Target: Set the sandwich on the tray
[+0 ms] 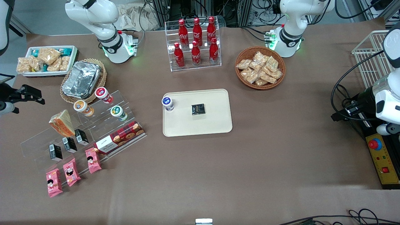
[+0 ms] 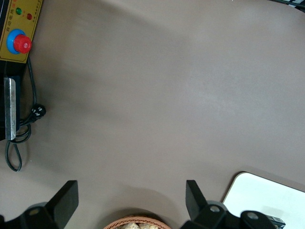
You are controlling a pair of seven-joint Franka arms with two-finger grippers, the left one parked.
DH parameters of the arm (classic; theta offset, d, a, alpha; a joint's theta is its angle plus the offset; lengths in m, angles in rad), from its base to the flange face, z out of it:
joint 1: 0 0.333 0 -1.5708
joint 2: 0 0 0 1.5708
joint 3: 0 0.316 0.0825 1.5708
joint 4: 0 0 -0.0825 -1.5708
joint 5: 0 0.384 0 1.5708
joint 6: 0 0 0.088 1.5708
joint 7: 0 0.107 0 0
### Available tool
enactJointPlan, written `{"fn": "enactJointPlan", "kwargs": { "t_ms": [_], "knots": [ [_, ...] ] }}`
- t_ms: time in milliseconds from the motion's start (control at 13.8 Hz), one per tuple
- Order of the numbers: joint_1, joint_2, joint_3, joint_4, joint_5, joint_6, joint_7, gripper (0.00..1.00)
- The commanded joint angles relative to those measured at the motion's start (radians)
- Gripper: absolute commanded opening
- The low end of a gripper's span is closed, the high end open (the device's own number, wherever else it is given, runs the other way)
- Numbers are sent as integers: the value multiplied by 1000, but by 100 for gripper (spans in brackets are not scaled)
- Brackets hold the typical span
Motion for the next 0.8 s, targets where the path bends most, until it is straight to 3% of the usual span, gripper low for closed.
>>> {"fn": "enactJointPlan", "kwargs": {
  "t_ms": [0,363,726],
  "knots": [
    [-30,6,7,-36,-8,65,-146,100],
    [-98,19,7,-164,5,262,-431,100],
    [-128,50,6,-254,148,327,-581,100]
  ]
}}
